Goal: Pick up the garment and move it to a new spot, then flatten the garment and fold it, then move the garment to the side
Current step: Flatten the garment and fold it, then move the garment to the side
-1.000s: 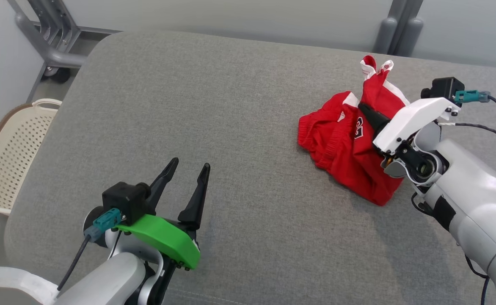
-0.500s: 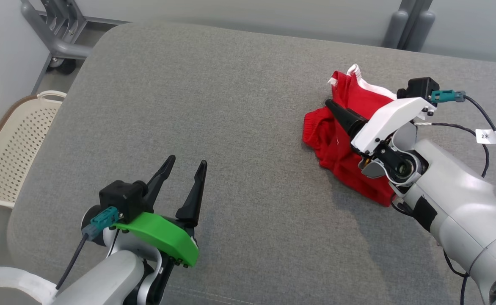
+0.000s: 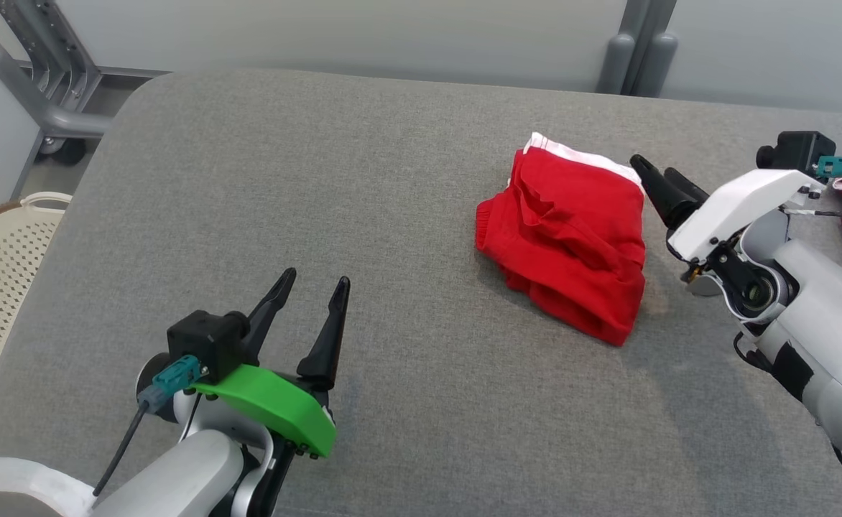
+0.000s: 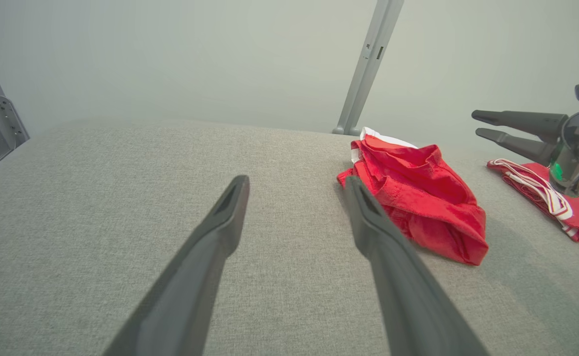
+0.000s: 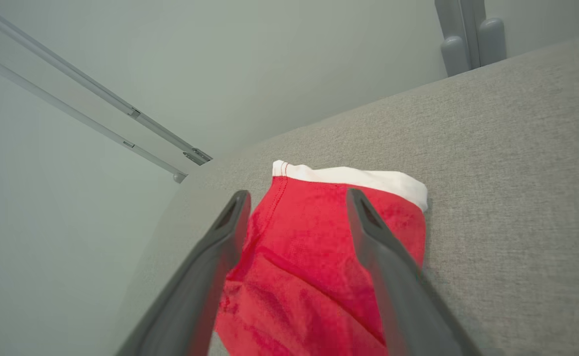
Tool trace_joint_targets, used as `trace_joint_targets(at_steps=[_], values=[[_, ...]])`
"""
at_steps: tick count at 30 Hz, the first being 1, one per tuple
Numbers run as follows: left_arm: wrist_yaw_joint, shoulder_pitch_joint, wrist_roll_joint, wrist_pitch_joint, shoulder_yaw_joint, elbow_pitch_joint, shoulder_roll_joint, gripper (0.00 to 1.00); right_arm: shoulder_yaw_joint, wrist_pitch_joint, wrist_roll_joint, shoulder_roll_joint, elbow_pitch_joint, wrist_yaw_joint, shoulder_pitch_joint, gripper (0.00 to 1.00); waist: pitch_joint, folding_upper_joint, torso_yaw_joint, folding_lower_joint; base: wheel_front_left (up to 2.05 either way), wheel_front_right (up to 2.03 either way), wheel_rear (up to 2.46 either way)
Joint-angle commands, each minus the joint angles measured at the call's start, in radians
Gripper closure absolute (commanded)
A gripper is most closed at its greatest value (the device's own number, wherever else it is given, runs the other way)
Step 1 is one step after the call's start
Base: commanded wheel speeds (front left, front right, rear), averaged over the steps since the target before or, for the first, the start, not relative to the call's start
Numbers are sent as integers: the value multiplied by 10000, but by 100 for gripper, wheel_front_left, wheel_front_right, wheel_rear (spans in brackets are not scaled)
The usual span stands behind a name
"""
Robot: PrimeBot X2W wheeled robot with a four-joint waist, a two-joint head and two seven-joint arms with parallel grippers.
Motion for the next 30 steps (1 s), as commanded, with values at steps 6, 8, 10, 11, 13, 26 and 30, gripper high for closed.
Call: trace_joint_targets(at_steps=[6, 8, 10, 11, 13, 26, 30], values=[[53, 196, 20, -30, -15, -77, 34, 0, 246, -257, -337, -145, 401, 3, 323, 0, -2, 0, -101, 0, 0, 0, 0], [39, 203, 16, -37, -12, -86, 43, 0, 322, -268, -385, -126, 493, 3, 420, 0, 14, 0, -114, 0, 0, 0, 0], [15, 207, 11, -34, -7, -91, 49, 0, 390, -258, -422, -103, 557, 3, 433, 0, 37, 0, -111, 0, 0, 0, 0], [1, 202, 12, -36, -10, -89, 46, 0, 418, -283, -455, -104, 628, 3, 435, 0, 46, 0, -103, 0, 0, 0, 0], [-23, 183, 5, -25, -29, -82, 24, 0, 473, -349, -500, -95, 812, 2, 481, 0, 61, 0, -74, 0, 0, 0, 0], [-88, 158, -21, -41, -41, -12, -55, 0, 755, -1050, -1005, -18, 1179, 4, -166, 100, 248, 0, 237, 0, 0, 0, 0], [-73, 200, -59, -43, -48, 28, -51, 0, 892, -940, -1103, 136, 1387, 2, -353, 100, 200, 0, 336, 0, 0, 0, 0]])
